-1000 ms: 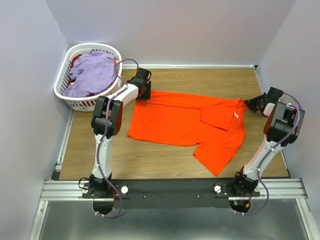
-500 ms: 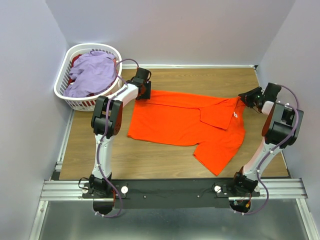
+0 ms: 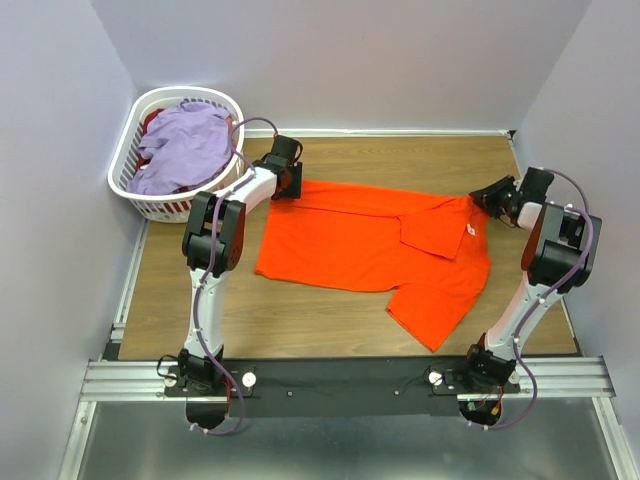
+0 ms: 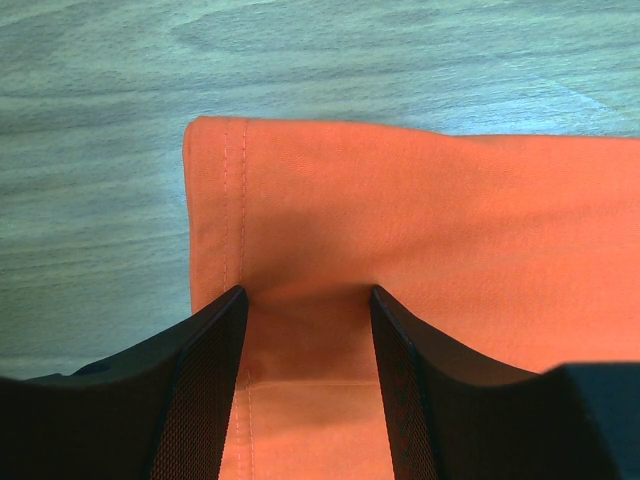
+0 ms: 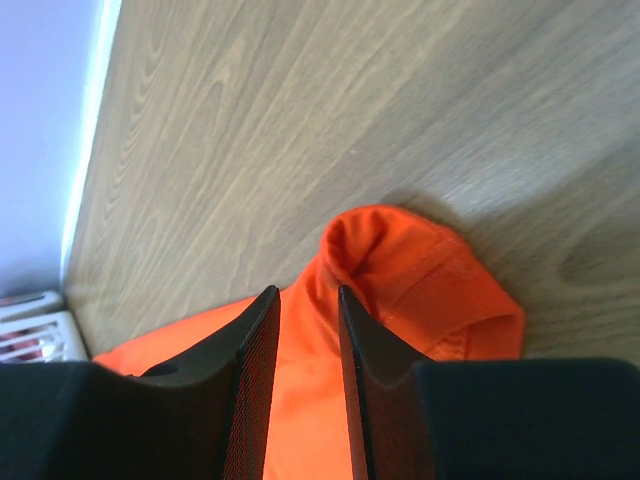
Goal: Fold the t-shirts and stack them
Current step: Fold the tshirt
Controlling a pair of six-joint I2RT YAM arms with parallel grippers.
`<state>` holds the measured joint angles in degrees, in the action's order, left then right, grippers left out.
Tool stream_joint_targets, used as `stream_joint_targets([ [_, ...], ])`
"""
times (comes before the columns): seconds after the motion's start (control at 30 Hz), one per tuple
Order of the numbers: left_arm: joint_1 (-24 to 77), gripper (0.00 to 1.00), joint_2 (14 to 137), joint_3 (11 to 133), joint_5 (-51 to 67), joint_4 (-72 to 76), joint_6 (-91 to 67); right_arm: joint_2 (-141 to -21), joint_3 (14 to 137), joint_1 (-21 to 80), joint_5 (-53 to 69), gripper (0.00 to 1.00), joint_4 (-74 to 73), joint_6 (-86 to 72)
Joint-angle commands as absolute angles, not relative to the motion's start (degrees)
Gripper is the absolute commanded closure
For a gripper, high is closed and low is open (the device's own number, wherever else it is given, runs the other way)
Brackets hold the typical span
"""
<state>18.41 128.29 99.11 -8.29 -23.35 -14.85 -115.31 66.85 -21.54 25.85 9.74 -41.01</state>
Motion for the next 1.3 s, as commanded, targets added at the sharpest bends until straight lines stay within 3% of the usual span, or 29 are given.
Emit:
stream_joint_targets([
  [0.0,17.75,0.39,129.46,100.19,-8.09,-25.05,-14.94,-115.75,65.48,-21.45,21.45,0.63,9.93,-39.73],
  [0.47,17.84,0.39,129.55,99.84,-8.26,-24.96,-14.85,-119.0,68.38,-21.45,24.17,0.6,9.67,-38.93],
  [0.83,17.84,0.39,130.08,99.58,-8.26,-24.87,-15.03,-114.61,66.98,-25.13,22.76,0.99,9.58,-41.22],
  [1.13,17.84,0.39,130.43,99.67,-8.26,-25.05,-15.03,-114.87,66.53,-26.98,24.34,0.99,9.67,-41.84],
  [1.27,17.84,0.39,130.34,99.76,-8.35,-24.96,-15.03,-117.06,66.18,-26.98,25.22,0.93,9.58,-41.49],
])
